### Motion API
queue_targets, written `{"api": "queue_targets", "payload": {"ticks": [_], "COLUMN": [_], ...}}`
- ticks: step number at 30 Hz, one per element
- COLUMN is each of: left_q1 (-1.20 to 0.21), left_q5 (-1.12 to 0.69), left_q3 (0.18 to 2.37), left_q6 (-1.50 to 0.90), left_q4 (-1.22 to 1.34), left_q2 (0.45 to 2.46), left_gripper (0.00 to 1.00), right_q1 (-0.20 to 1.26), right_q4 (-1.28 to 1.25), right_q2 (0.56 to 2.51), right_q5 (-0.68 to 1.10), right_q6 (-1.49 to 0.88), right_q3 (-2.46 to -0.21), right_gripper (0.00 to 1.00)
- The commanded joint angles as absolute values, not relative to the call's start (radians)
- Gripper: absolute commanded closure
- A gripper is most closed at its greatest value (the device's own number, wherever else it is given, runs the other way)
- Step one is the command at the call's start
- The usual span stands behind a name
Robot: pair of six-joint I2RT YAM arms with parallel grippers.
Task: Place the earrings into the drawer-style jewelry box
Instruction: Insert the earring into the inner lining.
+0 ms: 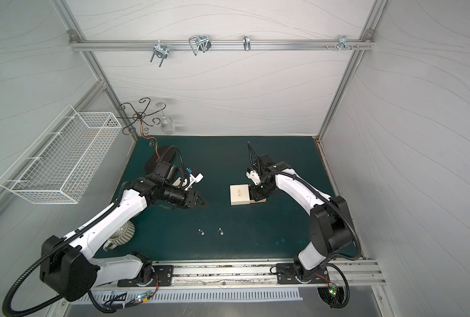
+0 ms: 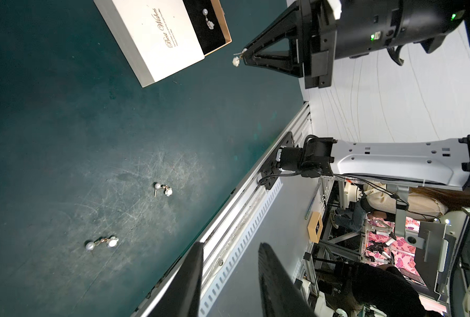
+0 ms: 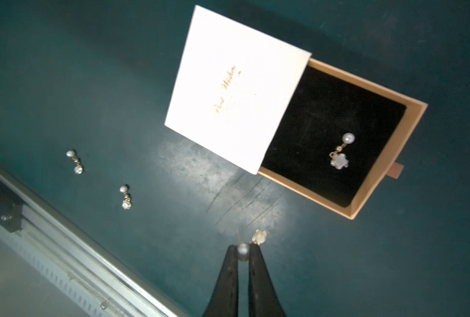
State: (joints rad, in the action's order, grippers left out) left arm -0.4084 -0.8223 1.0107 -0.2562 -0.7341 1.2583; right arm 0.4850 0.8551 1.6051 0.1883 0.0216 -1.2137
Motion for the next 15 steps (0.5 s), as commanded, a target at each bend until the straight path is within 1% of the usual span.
{"api": "queue_targets", "payload": {"ticks": [1,15], "left_q1": [-0.407,-0.407], "left_q5": [-0.819,-0.825], "left_q3": [1.012,1.006], "left_q6": [-0.229,-0.231], "left_q4": [-0.706,-0.700], "left_q2": [1.254,1.250], "left_gripper": [0.63,0.63], "right_q1": [0.470,0.449], "right_q4": [0.924,0.964], "right_q2": [1.657,1.823], "right_q5": [0.146,0.089], "right_q6": [0.050,0.074], "right_q3": [-1.254,-1.382], "right_gripper": [0.92,0.92]}}
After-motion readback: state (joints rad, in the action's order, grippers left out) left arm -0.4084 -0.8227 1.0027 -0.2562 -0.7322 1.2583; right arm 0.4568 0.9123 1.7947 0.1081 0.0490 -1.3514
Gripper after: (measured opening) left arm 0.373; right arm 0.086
